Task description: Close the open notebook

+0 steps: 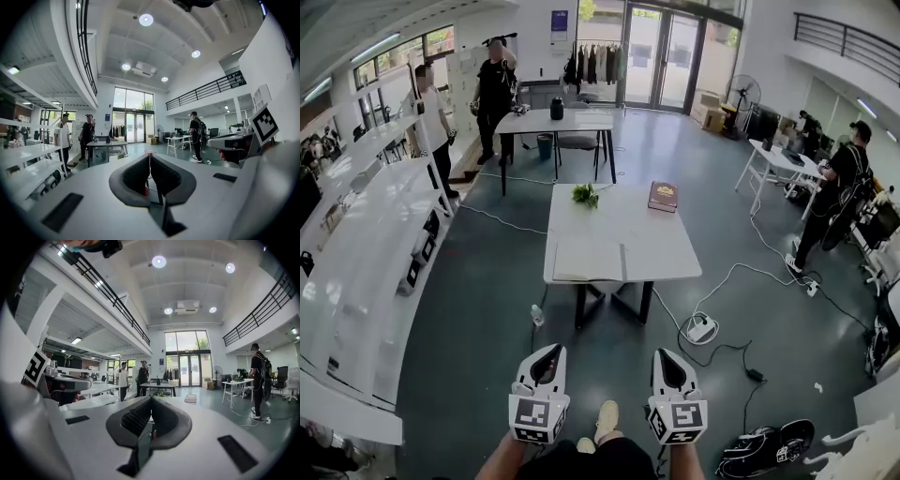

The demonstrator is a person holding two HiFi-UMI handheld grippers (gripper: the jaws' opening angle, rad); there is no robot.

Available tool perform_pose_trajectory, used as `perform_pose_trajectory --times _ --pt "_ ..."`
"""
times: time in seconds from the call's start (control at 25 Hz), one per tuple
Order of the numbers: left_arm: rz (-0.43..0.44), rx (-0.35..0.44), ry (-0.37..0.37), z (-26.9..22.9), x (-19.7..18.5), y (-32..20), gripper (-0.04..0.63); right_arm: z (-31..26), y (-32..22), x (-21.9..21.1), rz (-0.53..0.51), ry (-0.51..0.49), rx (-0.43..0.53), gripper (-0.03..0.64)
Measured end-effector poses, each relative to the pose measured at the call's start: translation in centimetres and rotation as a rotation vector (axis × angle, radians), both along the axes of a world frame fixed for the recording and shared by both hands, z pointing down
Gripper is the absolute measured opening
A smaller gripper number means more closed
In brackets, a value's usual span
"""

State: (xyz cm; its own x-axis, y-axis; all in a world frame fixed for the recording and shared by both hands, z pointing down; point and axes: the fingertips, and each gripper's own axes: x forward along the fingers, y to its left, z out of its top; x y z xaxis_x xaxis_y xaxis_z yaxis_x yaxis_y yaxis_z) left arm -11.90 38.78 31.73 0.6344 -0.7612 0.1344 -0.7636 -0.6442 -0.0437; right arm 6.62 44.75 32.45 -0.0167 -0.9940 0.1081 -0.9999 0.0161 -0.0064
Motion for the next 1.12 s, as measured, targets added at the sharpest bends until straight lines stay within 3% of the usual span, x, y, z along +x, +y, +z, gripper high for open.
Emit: perform_pose_trajectory --times 0.6,1.12 --pt "-0.07 0.024 -0.011 -0.9 0.3 -9.9 0.025 0.2 -11.3 0.3 -0.066 -0.013 0.011 0.017" --pt "-0.077 -0.035 -0.04 1.3 5.2 -22.6 0.025 2.0 -24.7 4.6 -0.096 -0.034 -0.043 0.017"
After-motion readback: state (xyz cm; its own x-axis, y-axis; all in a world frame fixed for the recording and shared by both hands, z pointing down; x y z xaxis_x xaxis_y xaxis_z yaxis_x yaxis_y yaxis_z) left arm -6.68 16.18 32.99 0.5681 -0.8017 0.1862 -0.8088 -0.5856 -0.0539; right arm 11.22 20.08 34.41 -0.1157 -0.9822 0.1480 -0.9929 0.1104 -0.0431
